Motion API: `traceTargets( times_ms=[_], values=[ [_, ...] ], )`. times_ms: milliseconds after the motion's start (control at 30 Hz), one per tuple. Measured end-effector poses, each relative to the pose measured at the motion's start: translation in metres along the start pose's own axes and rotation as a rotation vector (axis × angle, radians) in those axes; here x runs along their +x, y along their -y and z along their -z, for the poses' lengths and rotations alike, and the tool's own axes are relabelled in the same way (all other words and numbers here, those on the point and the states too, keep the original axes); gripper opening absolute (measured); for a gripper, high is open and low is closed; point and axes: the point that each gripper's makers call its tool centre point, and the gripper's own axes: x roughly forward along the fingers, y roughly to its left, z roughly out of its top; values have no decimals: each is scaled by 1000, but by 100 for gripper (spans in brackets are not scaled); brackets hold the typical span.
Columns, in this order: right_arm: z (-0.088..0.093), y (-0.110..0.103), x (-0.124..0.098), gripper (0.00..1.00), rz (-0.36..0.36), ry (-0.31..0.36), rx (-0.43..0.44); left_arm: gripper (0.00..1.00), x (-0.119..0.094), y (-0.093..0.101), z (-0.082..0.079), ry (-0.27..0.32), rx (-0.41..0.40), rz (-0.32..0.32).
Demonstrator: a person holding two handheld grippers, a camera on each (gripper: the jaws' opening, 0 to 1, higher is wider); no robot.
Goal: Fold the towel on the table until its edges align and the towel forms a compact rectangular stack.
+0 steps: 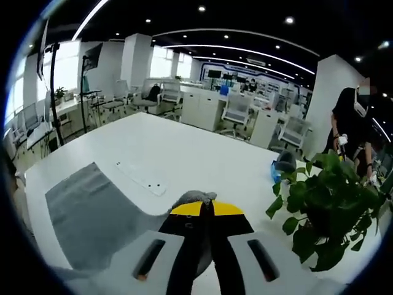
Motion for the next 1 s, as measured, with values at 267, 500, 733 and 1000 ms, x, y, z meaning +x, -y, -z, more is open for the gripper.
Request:
traceTargets(
  times_ms=[267,500,733,1000],
  values=[
    [-27,-34,9,1,-32,19,-1,4,-33,-33,17,-6,-11,-60],
    [-46,-60,22,1,-54,34,5,4,-59,-52,31,-14,-13,-91],
    [-60,-87,28,1,-67,51,2,4,-87,-65,37,-4,-17,-115],
    [-74,-118,28,1,-82,62,-11,5,-110,-84,49,-10,-13,-135]
  ],
)
